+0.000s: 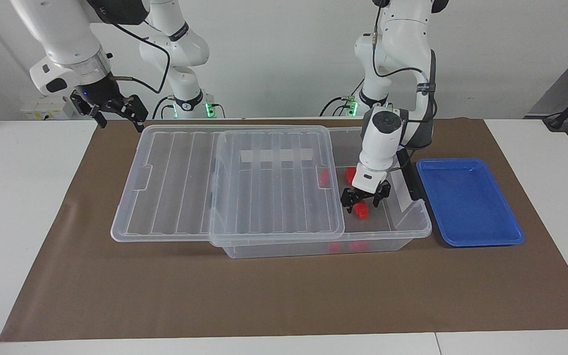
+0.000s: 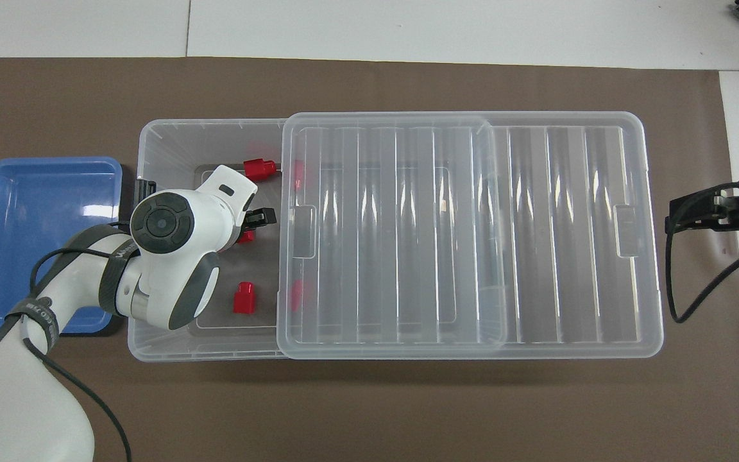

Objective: Place red block in blue tray from box
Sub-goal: 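Grasp the red block nearest the blue tray with the left gripper, then lift the red block and carry it into the blue tray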

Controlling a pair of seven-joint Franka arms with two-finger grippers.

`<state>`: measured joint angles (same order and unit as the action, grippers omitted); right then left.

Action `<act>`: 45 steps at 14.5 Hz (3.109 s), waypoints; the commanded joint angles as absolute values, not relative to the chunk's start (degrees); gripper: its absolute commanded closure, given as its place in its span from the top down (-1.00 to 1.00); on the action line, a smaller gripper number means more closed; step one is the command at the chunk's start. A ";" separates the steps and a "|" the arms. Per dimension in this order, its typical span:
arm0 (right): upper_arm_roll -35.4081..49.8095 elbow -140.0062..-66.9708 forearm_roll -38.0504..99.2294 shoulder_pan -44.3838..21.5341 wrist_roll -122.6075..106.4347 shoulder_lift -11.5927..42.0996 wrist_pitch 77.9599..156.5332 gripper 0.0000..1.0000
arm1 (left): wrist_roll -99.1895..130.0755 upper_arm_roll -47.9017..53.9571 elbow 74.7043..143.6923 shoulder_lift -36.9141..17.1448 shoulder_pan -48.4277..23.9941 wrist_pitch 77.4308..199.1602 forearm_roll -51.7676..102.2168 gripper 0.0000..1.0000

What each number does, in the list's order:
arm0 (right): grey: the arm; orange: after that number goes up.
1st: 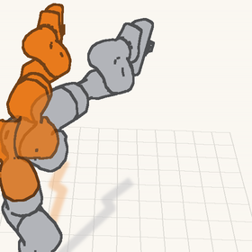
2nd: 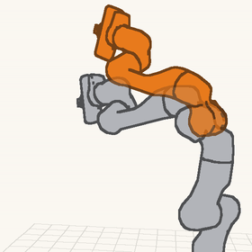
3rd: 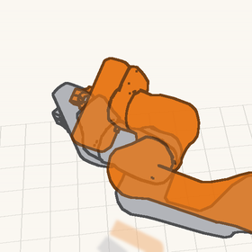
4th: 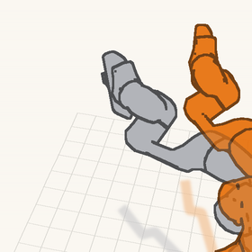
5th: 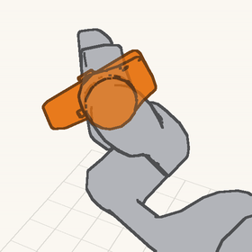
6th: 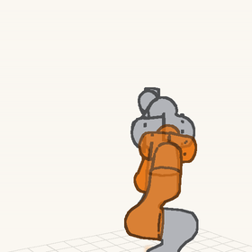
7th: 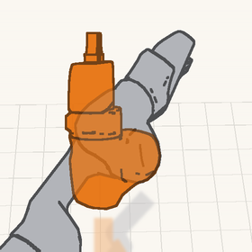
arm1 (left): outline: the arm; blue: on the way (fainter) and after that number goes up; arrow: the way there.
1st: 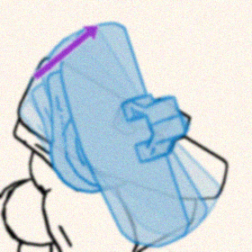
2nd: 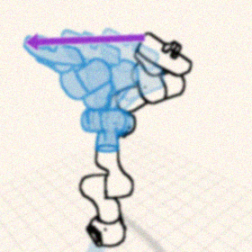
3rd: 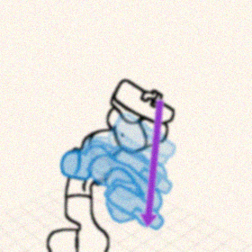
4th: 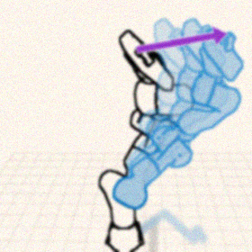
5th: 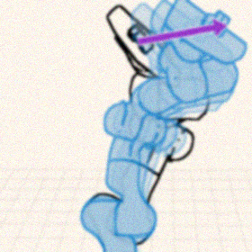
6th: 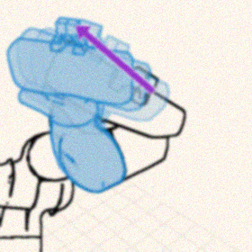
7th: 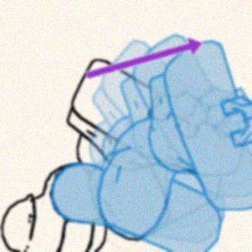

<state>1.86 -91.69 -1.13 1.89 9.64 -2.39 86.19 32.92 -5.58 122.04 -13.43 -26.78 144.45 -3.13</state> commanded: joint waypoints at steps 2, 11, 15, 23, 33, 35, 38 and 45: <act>2.02 -92.29 -0.97 2.46 9.32 -3.16 86.13 1.00 | 34.19 -6.33 122.52 -14.06 -27.69 146.34 -4.57 0.87; 2.02 -92.29 -0.88 2.46 9.40 -3.16 86.22 1.00 | 33.84 -6.33 122.26 -14.06 -28.04 145.72 -4.57 -1.00; 2.02 -92.29 -0.88 2.46 9.32 -3.16 86.22 1.00 | 33.31 -6.42 118.23 -13.28 -27.95 138.11 -4.57 -1.00; 2.02 -92.29 -0.88 2.46 9.40 -3.16 86.13 1.00 | 29.54 -6.94 108.82 -6.69 -27.16 117.28 -4.57 -1.00; 2.02 -92.55 -0.97 2.46 9.32 -3.08 88.49 1.00 | -2.49 -7.12 97.03 0.79 -12.33 93.69 -4.31 -1.00; 1.76 -93.42 -0.97 2.64 9.32 -3.16 89.73 0.97 | -10.25 -7.12 97.12 0.70 -7.84 95.18 -4.31 -1.00; 1.67 -95.09 -0.97 4.92 8.62 -3.25 91.92 0.16 | -19.67 -7.12 99.21 0.79 -3.00 100.70 -4.39 -1.00; 1.58 -103.09 -0.97 8.61 6.41 -4.04 103.70 -1.00 | -20.83 -7.21 109.50 -1.84 0.79 120.57 -4.39 -1.00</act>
<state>1.27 -99.17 -1.13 7.74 7.47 -2.36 100.31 -19.90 -7.88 107.13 -1.26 -1.31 116.46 -3.65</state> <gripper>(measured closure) 0.930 0.656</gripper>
